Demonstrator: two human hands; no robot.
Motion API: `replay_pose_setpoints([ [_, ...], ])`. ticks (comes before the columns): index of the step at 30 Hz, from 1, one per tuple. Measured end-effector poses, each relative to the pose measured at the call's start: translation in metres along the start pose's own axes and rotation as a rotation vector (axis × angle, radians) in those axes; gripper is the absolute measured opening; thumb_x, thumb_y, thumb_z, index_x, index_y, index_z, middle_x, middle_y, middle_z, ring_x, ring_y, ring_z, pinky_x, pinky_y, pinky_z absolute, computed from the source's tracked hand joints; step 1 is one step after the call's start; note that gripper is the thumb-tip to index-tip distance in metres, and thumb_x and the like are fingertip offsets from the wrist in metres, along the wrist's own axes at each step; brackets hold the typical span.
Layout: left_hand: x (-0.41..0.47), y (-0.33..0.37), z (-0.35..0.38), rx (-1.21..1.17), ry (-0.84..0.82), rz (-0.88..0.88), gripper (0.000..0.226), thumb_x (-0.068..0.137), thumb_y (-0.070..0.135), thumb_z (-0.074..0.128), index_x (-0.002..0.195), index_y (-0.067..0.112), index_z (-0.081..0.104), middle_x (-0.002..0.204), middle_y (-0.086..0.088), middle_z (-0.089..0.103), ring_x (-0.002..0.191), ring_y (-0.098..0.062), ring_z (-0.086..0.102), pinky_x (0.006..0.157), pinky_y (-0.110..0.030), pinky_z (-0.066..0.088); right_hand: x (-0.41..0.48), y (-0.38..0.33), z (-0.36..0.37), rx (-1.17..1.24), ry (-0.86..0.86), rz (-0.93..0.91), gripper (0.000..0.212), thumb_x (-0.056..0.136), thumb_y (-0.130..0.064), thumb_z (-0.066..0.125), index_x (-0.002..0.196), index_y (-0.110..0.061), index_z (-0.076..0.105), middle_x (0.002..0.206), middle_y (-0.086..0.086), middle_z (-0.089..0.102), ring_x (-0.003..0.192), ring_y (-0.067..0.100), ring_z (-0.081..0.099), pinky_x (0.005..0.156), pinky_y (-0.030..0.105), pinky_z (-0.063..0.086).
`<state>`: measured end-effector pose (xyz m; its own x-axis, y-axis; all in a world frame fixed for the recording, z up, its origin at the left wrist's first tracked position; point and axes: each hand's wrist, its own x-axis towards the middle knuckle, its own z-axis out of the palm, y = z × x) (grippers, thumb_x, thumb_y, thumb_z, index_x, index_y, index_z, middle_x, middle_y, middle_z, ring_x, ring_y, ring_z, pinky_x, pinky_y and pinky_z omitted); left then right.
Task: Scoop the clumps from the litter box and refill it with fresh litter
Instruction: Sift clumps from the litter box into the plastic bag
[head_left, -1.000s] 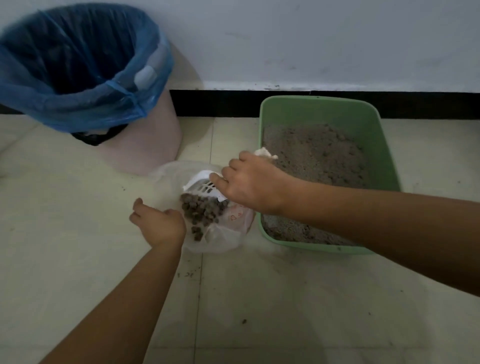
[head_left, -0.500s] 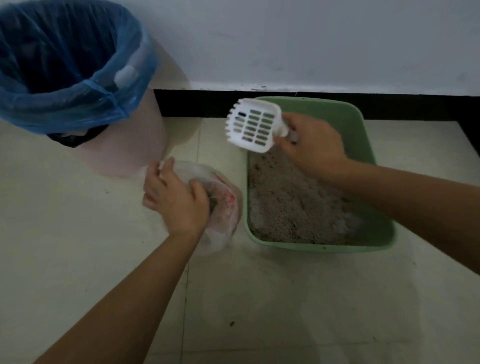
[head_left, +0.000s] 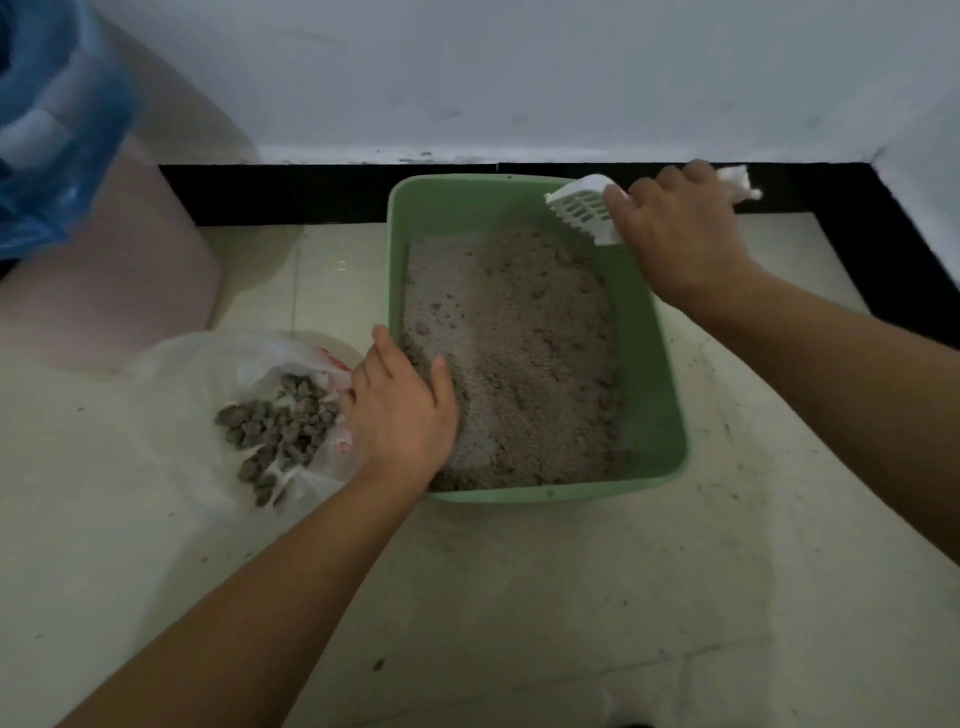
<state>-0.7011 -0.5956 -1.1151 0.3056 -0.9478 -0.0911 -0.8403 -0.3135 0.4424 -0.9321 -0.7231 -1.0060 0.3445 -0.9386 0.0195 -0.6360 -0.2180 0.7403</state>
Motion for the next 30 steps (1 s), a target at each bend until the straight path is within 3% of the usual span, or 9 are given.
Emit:
replay_pose_setpoints([
  [7, -0.001, 0.002, -0.002, 0.029, -0.004, 0.006, 0.076, 0.100, 0.054, 0.029, 0.154, 0.004, 0.009, 0.147, -0.022, 0.038, 0.137, -0.038, 0.035, 0.110, -0.052, 0.030, 0.021, -0.013, 0.012, 0.055, 0.016, -0.085, 0.052, 0.088, -0.022, 0.063, 0.134, -0.010, 0.045, 0.113, 0.012, 0.065, 0.099, 0.030, 0.060, 0.084, 0.038, 0.044],
  [13, 0.000, 0.001, -0.001, 0.014, -0.007, 0.005, 0.076, 0.100, 0.053, 0.031, 0.154, 0.003, 0.012, 0.146, -0.023, 0.040, 0.136, -0.038, 0.036, 0.110, -0.054, 0.032, 0.035, -0.014, 0.002, 0.242, -0.244, -0.044, 0.024, 0.089, -0.017, 0.066, 0.112, -0.012, 0.064, 0.087, 0.008, 0.061, 0.075, 0.025, 0.055, 0.078, 0.039, 0.046],
  [15, 0.000, 0.000, 0.000, 0.010, -0.006, 0.010, 0.075, 0.100, 0.052, 0.032, 0.154, 0.003, 0.013, 0.146, -0.022, 0.040, 0.136, -0.038, 0.036, 0.110, -0.053, 0.032, 0.042, -0.003, -0.008, 0.340, -0.273, 0.001, 0.028, 0.087, -0.013, 0.069, 0.115, -0.012, 0.067, 0.091, 0.009, 0.063, 0.071, 0.025, 0.055, 0.069, 0.039, 0.051],
  [18, 0.000, 0.000, 0.000, -0.002, -0.005, 0.016, 0.075, 0.100, 0.051, 0.033, 0.154, 0.003, 0.013, 0.146, -0.022, 0.040, 0.136, -0.038, 0.037, 0.109, -0.052, 0.032, 0.048, 0.009, -0.015, 0.340, -0.194, 0.031, 0.029, 0.085, -0.013, 0.071, 0.114, -0.014, 0.069, 0.092, 0.010, 0.067, 0.069, 0.025, 0.059, 0.050, 0.031, 0.043],
  [20, 0.000, 0.000, -0.001, -0.009, -0.004, 0.016, 0.075, 0.100, 0.051, 0.033, 0.154, 0.003, 0.013, 0.145, -0.022, 0.041, 0.135, -0.037, 0.037, 0.109, -0.052, 0.033, 0.045, 0.001, -0.015, 0.302, -0.187, 0.051, 0.028, 0.086, -0.015, 0.070, 0.114, -0.012, 0.067, 0.087, 0.011, 0.065, 0.070, 0.026, 0.057, 0.066, 0.038, 0.052],
  [22, -0.001, 0.000, -0.001, -0.015, -0.005, 0.013, 0.074, 0.100, 0.051, 0.032, 0.154, 0.003, 0.013, 0.145, -0.022, 0.042, 0.135, -0.037, 0.038, 0.109, -0.052, 0.034, 0.039, -0.012, -0.011, 0.245, -0.148, 0.029, 0.024, 0.090, -0.019, 0.067, 0.113, -0.012, 0.065, 0.082, 0.010, 0.060, 0.072, 0.026, 0.054, 0.082, 0.042, 0.049],
  [24, 0.000, 0.000, -0.001, -0.015, -0.001, 0.012, 0.074, 0.101, 0.051, 0.031, 0.154, 0.003, 0.013, 0.144, -0.022, 0.042, 0.134, -0.037, 0.039, 0.109, -0.052, 0.034, 0.035, -0.022, -0.008, 0.236, -0.093, -0.028, 0.027, 0.092, -0.021, 0.064, 0.118, -0.014, 0.061, 0.078, 0.010, 0.056, 0.079, 0.027, 0.058, 0.087, 0.043, 0.047],
  [28, 0.000, 0.000, -0.001, -0.033, 0.007, 0.005, 0.072, 0.101, 0.049, 0.033, 0.154, 0.003, 0.015, 0.143, -0.022, 0.044, 0.133, -0.037, 0.040, 0.109, -0.051, 0.035, 0.035, -0.029, -0.012, 0.289, -0.122, -0.223, 0.039, 0.094, -0.021, 0.062, 0.132, -0.022, 0.056, 0.065, 0.001, 0.045, 0.069, 0.020, 0.054, 0.078, 0.036, 0.051],
  [30, 0.000, 0.000, -0.001, -0.034, 0.006, 0.006, 0.072, 0.101, 0.049, 0.033, 0.153, 0.003, 0.015, 0.142, -0.022, 0.044, 0.133, -0.037, 0.040, 0.108, -0.050, 0.035, 0.029, -0.025, -0.021, 0.392, -0.244, -0.252, 0.043, 0.093, -0.016, 0.063, 0.135, -0.025, 0.057, 0.077, 0.002, 0.060, 0.067, 0.018, 0.059, 0.067, 0.031, 0.053],
])
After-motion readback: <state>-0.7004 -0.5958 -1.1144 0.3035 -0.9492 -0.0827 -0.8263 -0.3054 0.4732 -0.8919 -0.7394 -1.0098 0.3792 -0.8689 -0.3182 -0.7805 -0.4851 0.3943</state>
